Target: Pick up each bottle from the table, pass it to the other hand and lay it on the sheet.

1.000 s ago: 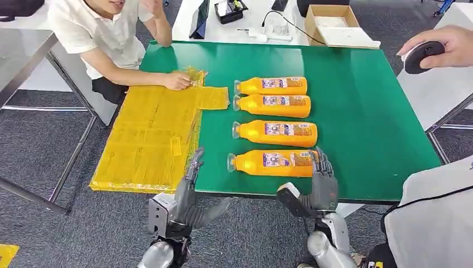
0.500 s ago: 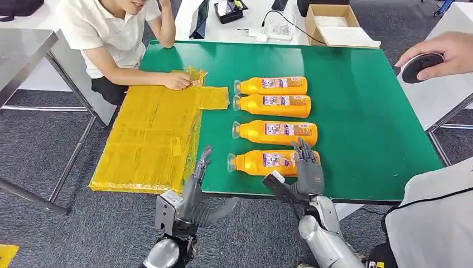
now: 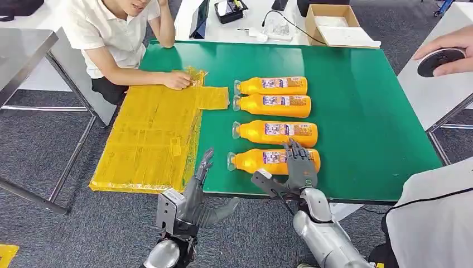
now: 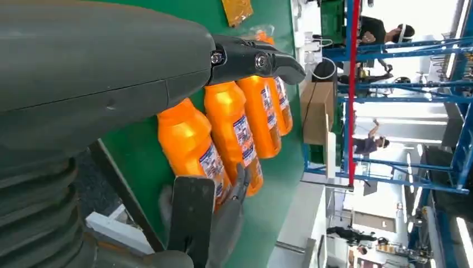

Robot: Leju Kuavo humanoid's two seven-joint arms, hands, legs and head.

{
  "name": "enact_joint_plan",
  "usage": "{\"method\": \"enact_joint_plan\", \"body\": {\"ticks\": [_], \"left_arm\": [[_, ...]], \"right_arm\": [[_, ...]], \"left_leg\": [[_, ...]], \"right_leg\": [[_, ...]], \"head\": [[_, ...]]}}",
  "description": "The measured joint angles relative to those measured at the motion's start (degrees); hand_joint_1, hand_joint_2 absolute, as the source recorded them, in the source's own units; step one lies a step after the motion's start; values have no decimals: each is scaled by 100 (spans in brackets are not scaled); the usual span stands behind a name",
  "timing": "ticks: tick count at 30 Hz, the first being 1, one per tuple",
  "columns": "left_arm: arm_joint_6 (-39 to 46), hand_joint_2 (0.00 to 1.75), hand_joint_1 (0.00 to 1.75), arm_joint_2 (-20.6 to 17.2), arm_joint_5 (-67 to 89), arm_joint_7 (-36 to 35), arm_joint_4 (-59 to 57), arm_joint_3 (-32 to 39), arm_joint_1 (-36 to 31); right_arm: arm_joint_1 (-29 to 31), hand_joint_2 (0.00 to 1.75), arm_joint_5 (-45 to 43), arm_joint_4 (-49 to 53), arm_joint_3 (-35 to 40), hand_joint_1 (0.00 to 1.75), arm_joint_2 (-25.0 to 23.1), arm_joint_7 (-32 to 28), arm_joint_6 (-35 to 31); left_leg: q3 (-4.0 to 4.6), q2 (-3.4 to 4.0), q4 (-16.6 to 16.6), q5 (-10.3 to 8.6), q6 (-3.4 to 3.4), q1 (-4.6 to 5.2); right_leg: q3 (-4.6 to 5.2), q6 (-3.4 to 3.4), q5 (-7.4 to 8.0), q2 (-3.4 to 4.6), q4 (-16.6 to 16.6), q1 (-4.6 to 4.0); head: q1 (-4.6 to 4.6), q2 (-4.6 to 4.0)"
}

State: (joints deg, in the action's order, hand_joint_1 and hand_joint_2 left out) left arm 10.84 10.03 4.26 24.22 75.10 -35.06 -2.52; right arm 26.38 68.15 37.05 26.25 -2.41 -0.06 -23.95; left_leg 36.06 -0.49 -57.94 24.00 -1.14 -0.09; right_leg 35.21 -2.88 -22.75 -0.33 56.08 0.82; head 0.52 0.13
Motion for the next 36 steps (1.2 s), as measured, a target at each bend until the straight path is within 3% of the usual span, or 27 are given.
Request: {"method": "enact_joint_plan", "body": {"ticks": [9,36], "left_arm": [[15,175,0,-2,125,-31,116,50,129],[26,175,0,-2,223,-39,263,179,269]], "right_arm": [[65,175,334,26,227,0,35,319,188],[66,175,432,173,356,0,70,413,446]], "left_leg": [[-7,1,0,-1,0,0],[-7,0,0,-1,0,0]], "right_leg": [[-6,0,1,0,0,0],[-7,0,0,0,0,0]], "head": [[0,0],[0,0]]}}
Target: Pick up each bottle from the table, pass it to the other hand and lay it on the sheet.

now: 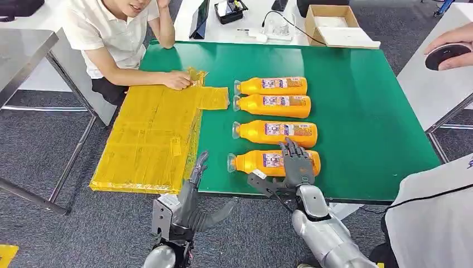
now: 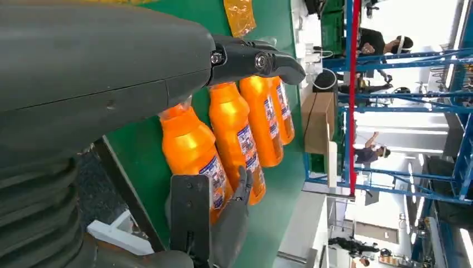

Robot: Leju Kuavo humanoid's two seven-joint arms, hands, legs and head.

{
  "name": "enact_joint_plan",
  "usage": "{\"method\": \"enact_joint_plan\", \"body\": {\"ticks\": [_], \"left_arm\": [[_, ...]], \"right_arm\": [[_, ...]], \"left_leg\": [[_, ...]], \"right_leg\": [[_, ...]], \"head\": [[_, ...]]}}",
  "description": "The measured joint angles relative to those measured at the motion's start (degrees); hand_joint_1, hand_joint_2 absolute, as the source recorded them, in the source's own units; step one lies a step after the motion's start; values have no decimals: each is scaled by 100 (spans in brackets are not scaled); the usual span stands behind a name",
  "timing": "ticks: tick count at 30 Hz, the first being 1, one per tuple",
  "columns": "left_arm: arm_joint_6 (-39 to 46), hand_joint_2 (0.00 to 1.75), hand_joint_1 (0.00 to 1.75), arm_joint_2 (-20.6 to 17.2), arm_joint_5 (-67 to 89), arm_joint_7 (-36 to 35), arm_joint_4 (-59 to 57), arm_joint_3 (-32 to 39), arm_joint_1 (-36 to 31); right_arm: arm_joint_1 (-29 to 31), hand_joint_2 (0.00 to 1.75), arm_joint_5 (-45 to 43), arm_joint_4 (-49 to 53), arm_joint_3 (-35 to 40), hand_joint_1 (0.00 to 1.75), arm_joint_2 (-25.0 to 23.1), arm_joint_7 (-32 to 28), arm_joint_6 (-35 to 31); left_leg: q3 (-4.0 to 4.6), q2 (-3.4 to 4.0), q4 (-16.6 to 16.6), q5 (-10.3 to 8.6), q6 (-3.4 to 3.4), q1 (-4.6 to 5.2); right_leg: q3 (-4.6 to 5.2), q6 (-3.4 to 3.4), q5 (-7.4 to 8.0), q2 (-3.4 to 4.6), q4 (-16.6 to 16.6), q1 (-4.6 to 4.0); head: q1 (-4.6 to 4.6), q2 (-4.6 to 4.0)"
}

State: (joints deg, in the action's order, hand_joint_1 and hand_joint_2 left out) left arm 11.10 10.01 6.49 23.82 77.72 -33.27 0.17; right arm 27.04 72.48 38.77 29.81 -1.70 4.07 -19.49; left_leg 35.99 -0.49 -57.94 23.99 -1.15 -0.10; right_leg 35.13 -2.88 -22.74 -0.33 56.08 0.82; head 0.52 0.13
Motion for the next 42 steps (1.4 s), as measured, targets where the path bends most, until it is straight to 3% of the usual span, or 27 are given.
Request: {"method": "enact_joint_plan", "body": {"ticks": [4,8,22,23,24,25,34,38,42], "left_arm": [[22,175,0,0,15,-17,57,15,66],[118,175,0,0,94,-146,116,50,147],[170,175,0,0,129,-170,162,129,195],[170,175,0,0,129,-170,162,131,196],[170,175,0,0,129,-170,162,133,196],[173,175,0,0,129,-171,162,136,197],[140,175,0,0,57,-173,159,142,186],[125,175,0,0,33,-173,157,144,173],[116,175,0,0,-2,-151,157,144,167]], "right_arm": [[6,175,52,20,33,0,2,168,148],[133,175,253,-57,59,0,103,706,562],[131,175,267,-87,59,0,245,728,579],[131,175,251,-87,52,19,251,717,597],[131,175,238,-87,41,148,260,710,608],[126,175,229,-87,35,169,273,708,616],[143,175,-214,-398,-197,175,378,293,686],[202,175,-254,-551,-275,175,398,251,682],[213,175,-306,-647,-317,175,398,175,682]], "left_leg": [[-2,0,0,0,0,0],[-39,-3,0,1,0,1],[-75,-2,0,4,-3,1],[-76,-2,0,4,-3,1],[-78,-2,0,4,-3,1],[-79,-2,0,5,-3,1],[-88,-3,0,6,-5,1],[-124,-6,0,31,-16,1],[-170,-6,1,52,-21,1]], "right_leg": [[-1,0,0,0,0,0],[-33,1,-1,0,-4,1],[-69,1,-2,0,-8,1],[-69,1,-2,0,-8,1],[-71,1,-2,0,-8,1],[-71,1,-2,0,-8,1],[-83,-1,-4,0,-10,1],[-64,-4,-31,-1,-14,0],[-107,-14,-46,0,-21,0]], "head": [[0,0],[0,0],[0,0],[0,0],[0,0],[0,0],[0,0],[-2,0],[0,0]]}}
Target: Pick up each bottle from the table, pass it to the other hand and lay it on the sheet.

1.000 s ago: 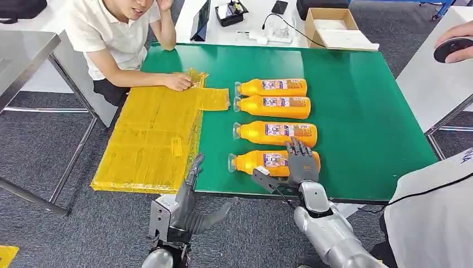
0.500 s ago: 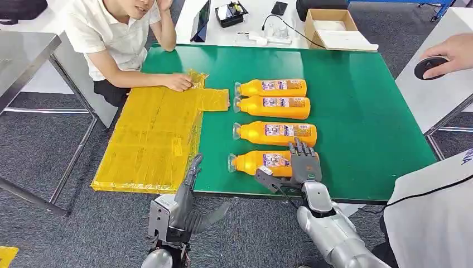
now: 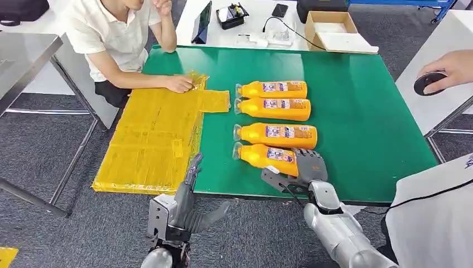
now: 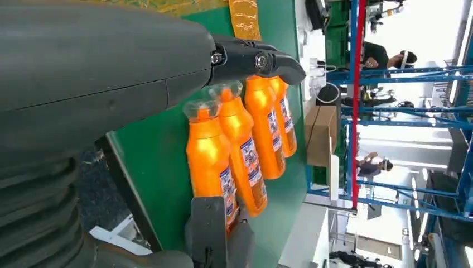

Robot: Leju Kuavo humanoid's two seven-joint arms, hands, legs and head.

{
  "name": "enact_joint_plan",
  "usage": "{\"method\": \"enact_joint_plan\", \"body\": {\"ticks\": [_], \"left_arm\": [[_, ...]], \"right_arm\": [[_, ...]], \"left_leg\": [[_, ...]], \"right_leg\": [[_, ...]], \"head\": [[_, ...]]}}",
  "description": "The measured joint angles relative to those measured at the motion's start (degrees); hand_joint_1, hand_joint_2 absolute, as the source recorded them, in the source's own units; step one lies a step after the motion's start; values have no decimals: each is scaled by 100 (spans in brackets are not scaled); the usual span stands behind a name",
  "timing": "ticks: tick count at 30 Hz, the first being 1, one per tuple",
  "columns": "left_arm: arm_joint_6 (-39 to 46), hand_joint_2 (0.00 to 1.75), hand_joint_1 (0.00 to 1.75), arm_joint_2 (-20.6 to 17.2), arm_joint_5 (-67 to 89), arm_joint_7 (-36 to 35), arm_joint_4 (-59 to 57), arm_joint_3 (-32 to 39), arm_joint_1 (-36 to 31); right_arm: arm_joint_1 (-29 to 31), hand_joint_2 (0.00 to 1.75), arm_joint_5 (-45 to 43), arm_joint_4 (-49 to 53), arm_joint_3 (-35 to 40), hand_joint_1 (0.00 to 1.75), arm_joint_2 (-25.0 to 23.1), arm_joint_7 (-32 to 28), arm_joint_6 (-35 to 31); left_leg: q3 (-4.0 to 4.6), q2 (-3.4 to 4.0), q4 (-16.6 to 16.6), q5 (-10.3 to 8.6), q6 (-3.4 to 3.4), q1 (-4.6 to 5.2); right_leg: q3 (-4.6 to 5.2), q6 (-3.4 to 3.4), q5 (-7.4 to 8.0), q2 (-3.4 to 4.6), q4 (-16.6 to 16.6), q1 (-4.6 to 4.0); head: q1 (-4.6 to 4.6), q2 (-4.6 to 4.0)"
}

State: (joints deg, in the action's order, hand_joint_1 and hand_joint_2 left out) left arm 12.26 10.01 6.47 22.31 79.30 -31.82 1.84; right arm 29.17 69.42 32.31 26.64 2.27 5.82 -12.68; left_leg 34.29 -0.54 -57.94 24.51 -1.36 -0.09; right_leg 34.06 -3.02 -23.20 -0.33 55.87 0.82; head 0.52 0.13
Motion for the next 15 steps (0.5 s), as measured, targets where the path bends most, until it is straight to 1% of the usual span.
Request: {"method": "enact_joint_plan", "body": {"ticks": [5,9,11,13,15], "left_arm": [[22,175,0,-9,-61,55,0,-2,2],[55,175,0,-22,-103,59,0,-2,1],[70,175,0,-33,-136,81,0,-2,1],[72,175,0,-42,-256,142,2,-2,7],[68,175,0,-55,-418,193,11,0,37]], "right_arm": [[-18,175,-191,-140,-107,175,0,-431,-144],[-9,175,-217,-221,-138,175,-4,-490,-153],[-12,175,-329,-258,-184,175,-11,-640,-144],[-46,175,-734,-258,-303,175,-37,-1075,-105],[-120,175,-1359,-227,-499,175,-35,-1744,-15]], "left_leg": [[-41,8,1,25,1,-2],[-62,8,1,31,-7,-2],[-80,8,1,39,-8,-2],[-95,10,1,49,-6,-3],[-117,28,3,64,-8,-3]], "right_leg": [[-41,17,-17,5,-13,-2],[-66,14,-20,7,-20,-2],[-83,10,-30,8,-23,-2],[-99,8,-34,9,-24,-2],[-116,13,-38,18,-27,-3]], "head": [[-2,0],[0,0],[0,0],[0,0],[-7,0]]}}
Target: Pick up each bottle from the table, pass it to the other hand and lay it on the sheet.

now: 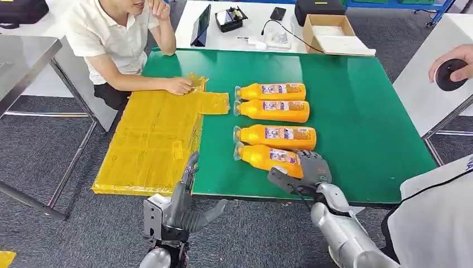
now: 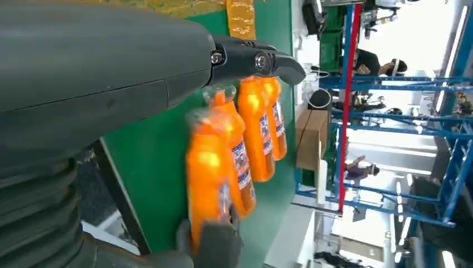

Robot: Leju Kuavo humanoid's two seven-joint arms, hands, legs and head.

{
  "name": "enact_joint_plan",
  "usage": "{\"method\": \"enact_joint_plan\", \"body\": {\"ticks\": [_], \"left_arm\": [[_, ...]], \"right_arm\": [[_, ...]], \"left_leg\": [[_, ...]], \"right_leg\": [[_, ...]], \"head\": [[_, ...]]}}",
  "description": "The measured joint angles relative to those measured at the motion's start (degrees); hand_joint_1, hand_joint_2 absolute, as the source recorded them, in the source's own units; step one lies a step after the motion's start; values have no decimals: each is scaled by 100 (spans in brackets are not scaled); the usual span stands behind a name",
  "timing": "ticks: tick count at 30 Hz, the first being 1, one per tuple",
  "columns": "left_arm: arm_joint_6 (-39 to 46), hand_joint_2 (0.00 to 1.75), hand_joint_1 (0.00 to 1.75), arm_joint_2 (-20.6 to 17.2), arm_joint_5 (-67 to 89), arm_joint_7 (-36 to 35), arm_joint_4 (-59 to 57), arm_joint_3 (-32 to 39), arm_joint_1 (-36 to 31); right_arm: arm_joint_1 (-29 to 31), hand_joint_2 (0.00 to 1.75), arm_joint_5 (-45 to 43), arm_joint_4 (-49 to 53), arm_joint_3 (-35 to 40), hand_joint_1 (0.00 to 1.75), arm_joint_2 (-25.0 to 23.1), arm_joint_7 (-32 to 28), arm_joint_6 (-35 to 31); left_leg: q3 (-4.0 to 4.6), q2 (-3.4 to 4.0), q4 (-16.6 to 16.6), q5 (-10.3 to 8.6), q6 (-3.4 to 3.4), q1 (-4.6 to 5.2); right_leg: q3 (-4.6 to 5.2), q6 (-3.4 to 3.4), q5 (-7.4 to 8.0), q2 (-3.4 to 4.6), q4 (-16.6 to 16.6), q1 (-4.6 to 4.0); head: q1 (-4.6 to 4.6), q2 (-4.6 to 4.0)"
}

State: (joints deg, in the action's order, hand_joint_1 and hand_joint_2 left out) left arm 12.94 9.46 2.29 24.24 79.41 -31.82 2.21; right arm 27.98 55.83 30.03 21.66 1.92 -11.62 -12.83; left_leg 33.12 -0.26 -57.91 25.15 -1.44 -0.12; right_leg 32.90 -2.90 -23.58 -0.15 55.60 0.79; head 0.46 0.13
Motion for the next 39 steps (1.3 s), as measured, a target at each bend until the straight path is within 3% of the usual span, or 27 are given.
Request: {"method": "enact_joint_plan", "body": {"ticks": [4,9,16,23,39], "left_arm": [[33,175,0,-42,-339,-2,74,7,96],[127,175,0,-74,-942,-145,109,61,193],[367,175,0,-81,-1375,-136,162,203,272],[-55,175,0,-90,-1768,-186,245,212,304],[-590,175,0,-87,-1895,-286,306,96,139]], "right_arm": [[-338,175,-706,372,-177,175,-37,-701,120],[-970,175,-1379,1251,-209,169,-72,-1041,317],[-1447,175,-1802,2125,-142,171,-109,-963,465],[-1756,175,-2043,2791,-48,171,-129,-829,428],[-1779,175,-2051,3064,588,175,-393,-775,417]], "left_leg": [[-50,66,1,45,11,-3],[-88,71,1,71,22,-16],[-48,69,1,62,21,-20],[-4,65,1,62,20,-15],[53,59,0,58,19,-16]], "right_leg": [[-36,-1,-5,70,-1,-5],[-87,9,-33,76,0,-21],[-88,7,-32,74,6,-21],[-56,7,-33,72,6,-15],[-2,7,-32,69,10,-15]], "head": [[4,0],[7,0],[4,0],[4,0],[7,0]]}}
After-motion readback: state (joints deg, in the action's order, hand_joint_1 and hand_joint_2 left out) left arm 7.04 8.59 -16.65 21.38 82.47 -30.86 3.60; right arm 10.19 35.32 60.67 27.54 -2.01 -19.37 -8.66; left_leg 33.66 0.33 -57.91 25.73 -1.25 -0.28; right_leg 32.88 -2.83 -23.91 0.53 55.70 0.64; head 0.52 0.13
